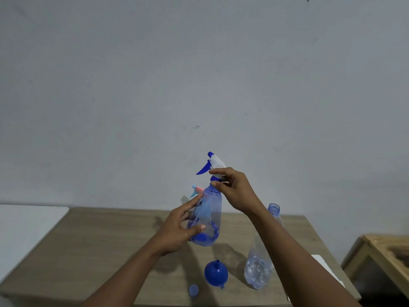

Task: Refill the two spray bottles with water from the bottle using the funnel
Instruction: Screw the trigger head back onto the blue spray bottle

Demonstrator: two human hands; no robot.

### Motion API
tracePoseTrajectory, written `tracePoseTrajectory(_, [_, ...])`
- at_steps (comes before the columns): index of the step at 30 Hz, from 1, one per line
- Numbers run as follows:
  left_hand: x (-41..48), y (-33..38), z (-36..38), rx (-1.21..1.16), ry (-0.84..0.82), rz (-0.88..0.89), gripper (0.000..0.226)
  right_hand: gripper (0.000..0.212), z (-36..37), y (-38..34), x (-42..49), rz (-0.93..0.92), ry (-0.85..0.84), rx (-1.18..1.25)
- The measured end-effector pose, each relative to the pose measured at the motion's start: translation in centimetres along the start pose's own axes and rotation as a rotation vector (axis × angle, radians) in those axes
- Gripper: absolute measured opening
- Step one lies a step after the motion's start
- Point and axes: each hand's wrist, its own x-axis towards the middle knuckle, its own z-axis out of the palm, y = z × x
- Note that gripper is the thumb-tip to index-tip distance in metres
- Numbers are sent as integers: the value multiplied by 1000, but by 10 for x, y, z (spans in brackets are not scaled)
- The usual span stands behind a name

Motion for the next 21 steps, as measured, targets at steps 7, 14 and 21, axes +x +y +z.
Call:
tracePoseTrajectory(7, [0, -3, -3, 25, -10, 26, 77, 33, -13, -7, 3, 79, -90, -11])
tracePoseTrajectory(14, [3, -4, -7, 55, -29, 30, 79, 30, -20, -2, 7, 74, -157, 0])
tracePoseTrajectory(21, [5, -1, -14, 82, -56, 36, 80, 30, -26, -8, 9, 91, -231, 43])
